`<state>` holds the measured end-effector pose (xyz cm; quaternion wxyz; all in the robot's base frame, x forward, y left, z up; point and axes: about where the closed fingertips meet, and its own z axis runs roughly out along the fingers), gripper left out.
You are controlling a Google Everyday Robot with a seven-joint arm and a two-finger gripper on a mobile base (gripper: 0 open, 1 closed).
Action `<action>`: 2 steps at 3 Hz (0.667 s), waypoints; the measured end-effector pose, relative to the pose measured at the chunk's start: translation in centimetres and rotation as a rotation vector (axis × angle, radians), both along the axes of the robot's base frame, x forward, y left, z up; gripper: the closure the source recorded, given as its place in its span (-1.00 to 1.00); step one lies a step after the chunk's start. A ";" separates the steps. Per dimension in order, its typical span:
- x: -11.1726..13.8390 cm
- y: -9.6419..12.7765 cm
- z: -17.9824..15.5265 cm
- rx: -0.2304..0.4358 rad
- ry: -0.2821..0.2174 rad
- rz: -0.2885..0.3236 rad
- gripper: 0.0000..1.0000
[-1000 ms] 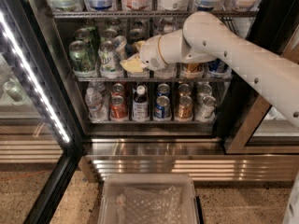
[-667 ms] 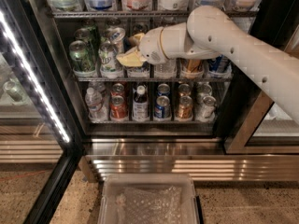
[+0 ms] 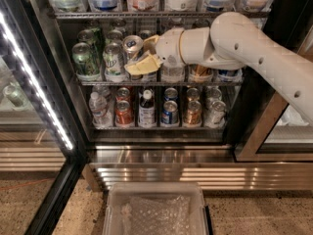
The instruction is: Pick redbull can from middle shelf of fridge
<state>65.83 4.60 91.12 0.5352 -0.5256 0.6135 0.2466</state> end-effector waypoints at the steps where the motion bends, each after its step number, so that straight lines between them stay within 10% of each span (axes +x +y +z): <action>1: -3.0 -3.6 0.5 0.056 0.048 -0.045 1.00; 2: -6.7 -8.9 1.6 0.111 0.125 -0.151 1.00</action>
Offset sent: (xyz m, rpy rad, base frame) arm -0.1180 -0.1733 0.0275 0.1802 0.2292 -0.3159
